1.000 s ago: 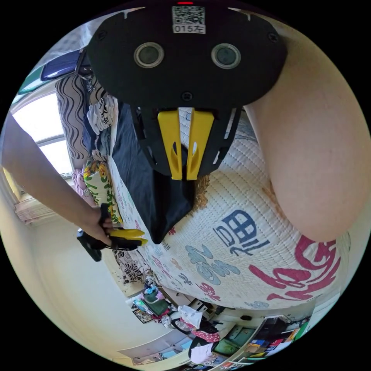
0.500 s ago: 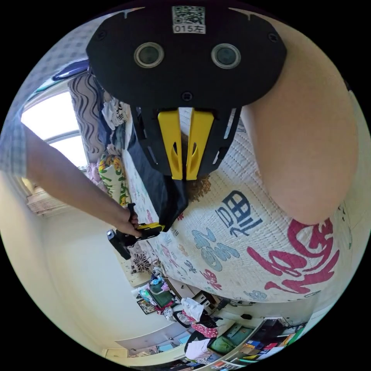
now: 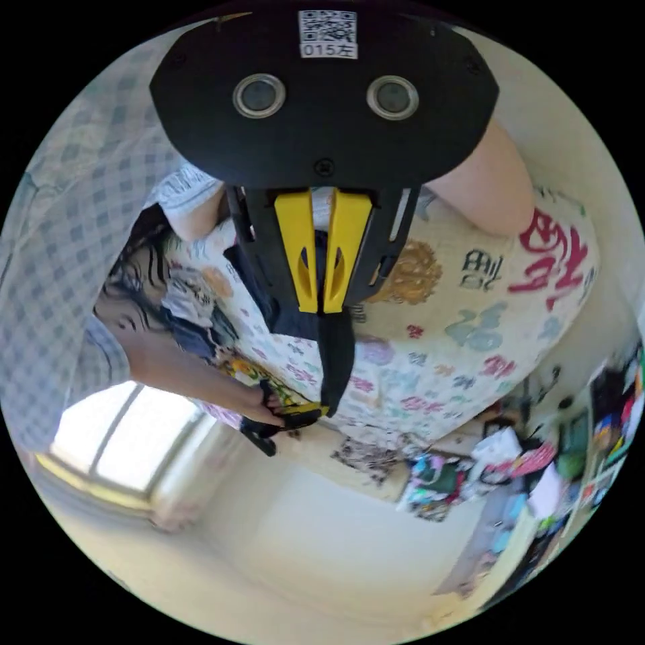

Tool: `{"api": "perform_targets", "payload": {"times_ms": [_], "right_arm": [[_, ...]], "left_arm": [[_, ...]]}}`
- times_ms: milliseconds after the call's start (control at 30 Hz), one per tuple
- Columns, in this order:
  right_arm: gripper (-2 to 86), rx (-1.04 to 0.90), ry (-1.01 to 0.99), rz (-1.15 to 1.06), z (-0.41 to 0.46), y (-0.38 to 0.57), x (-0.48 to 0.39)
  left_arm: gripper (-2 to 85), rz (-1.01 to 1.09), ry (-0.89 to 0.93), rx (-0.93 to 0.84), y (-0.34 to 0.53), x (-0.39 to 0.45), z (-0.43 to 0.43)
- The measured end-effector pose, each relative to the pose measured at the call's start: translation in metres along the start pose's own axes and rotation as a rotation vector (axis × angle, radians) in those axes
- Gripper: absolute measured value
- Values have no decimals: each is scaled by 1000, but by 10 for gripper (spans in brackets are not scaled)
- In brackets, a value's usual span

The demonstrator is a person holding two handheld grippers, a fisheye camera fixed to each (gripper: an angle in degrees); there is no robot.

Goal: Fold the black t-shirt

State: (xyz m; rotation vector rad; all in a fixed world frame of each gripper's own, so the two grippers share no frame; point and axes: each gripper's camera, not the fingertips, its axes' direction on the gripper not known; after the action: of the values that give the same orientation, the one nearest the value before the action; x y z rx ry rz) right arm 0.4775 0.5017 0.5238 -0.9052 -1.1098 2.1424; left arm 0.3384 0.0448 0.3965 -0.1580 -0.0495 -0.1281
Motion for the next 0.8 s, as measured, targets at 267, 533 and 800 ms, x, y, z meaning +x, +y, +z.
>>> {"api": "perform_targets", "payload": {"times_ms": [267, 533, 800], "right_arm": [[10, 149, -158, 233, -128, 116, 165], [9, 215, -298, 391, -159, 173, 287], [17, 295, -312, 562, -184, 217, 330]], "left_arm": [[-4, 462, 206, -203, -22, 170, 134], [-1, 693, 177, -429, -19, 268, 270], [26, 508, 380, -647, -39, 244, 368]]}}
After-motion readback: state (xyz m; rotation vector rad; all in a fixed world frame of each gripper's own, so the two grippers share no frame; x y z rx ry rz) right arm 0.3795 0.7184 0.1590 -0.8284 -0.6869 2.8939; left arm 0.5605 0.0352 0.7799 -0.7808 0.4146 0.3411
